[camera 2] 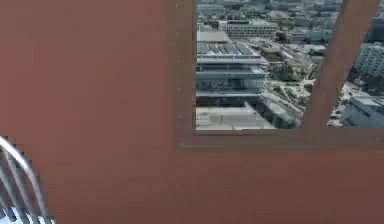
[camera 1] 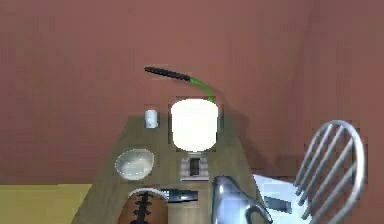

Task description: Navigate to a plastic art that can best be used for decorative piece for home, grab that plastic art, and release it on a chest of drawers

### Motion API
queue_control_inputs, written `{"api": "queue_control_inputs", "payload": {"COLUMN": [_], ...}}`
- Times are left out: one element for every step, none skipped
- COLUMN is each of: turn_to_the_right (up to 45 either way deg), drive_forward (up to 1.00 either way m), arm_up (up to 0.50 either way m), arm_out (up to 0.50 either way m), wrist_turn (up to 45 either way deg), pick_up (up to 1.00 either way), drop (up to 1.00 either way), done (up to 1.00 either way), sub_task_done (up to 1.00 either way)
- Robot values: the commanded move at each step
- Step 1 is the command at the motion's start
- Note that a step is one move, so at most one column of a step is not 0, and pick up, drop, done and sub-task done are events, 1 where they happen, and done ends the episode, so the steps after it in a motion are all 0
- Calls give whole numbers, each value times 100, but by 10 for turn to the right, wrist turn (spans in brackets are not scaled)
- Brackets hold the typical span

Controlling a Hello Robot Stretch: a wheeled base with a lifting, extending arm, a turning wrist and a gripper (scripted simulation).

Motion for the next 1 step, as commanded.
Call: {"api": "queue_control_inputs", "payload": {"turn_to_the_right": [-450], "drive_forward": [0], "arm_up": [0], "arm_out": [0], "wrist_turn": [0], "pick_up": [0], "drop": [0], "done": [0], "sub_task_done": [0]}}
